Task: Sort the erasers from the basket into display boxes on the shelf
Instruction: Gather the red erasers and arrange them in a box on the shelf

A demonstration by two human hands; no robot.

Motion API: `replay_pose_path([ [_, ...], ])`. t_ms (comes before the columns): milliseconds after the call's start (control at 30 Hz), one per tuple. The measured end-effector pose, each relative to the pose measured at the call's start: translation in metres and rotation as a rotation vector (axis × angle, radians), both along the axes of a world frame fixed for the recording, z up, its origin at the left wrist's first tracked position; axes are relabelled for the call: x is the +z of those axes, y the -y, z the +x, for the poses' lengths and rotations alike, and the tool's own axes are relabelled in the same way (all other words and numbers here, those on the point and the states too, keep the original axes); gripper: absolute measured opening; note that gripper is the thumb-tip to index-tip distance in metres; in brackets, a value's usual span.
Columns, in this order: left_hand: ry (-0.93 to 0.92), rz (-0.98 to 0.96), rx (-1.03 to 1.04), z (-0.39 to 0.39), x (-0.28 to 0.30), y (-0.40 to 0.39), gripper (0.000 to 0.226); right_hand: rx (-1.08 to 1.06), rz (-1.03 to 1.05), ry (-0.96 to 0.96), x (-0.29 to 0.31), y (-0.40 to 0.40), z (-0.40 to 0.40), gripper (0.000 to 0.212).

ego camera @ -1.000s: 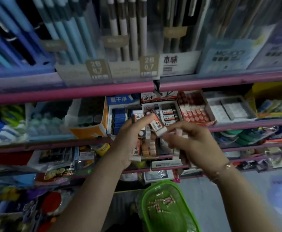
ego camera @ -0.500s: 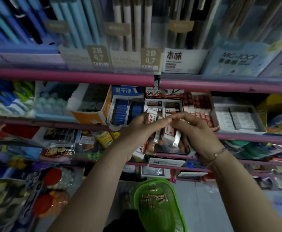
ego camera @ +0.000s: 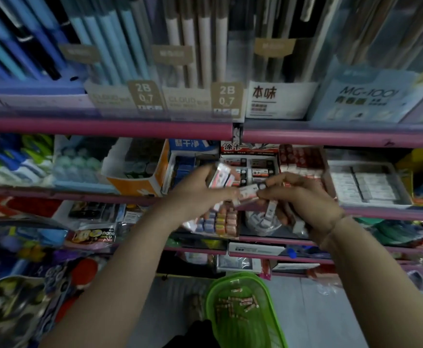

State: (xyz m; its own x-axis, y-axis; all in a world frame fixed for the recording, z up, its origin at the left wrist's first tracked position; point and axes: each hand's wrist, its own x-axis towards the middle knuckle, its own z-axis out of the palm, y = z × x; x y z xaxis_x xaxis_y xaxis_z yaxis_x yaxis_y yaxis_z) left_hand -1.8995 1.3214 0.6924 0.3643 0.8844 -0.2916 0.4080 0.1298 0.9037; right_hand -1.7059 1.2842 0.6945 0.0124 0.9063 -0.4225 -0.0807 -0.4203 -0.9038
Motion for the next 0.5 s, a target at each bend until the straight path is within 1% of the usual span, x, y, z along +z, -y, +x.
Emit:
replay_pose_path([
  [33,-0.056,0.059,0.015,0.001,0.003,-0.012,0.017,-0.016,0.002,0.037,0.003,-0.01,-0.004,0.012],
  [100,-0.177,0.14,0.113,0.001,0.006,-0.036,0.022,-0.086,-0.021,0.163,0.004,-0.034,-0.013,0.007],
  [167,-0.325,0.16,0.157,-0.001,0.003,-0.053,0.032,-0.129,-0.077,0.333,0.001,-0.059,-0.022,0.008],
  [200,-0.362,0.162,0.145,-0.002,-0.001,-0.058,0.036,-0.104,-0.11,0.394,-0.003,-0.07,-0.026,0.006],
  [267,-0.325,0.154,0.126,-0.004,-0.012,-0.06,0.036,-0.019,-0.165,0.486,-0.016,-0.087,-0.031,0.014],
  [333,-0.206,0.11,0.147,-0.008,-0.023,-0.058,0.028,0.005,-0.205,0.521,-0.03,-0.097,-0.032,0.023],
  [400,-0.104,0.036,0.185,-0.013,-0.033,-0.055,0.03,0.053,-0.242,0.585,-0.04,-0.102,-0.033,0.016],
  [433,-0.067,0.005,0.205,-0.016,-0.037,-0.054,0.033,0.063,-0.259,0.616,-0.044,-0.104,-0.034,0.018],
  [500,0.0,-0.028,0.231,-0.021,-0.041,-0.05,0.03,0.045,-0.281,0.652,-0.05,-0.106,-0.035,0.029],
])
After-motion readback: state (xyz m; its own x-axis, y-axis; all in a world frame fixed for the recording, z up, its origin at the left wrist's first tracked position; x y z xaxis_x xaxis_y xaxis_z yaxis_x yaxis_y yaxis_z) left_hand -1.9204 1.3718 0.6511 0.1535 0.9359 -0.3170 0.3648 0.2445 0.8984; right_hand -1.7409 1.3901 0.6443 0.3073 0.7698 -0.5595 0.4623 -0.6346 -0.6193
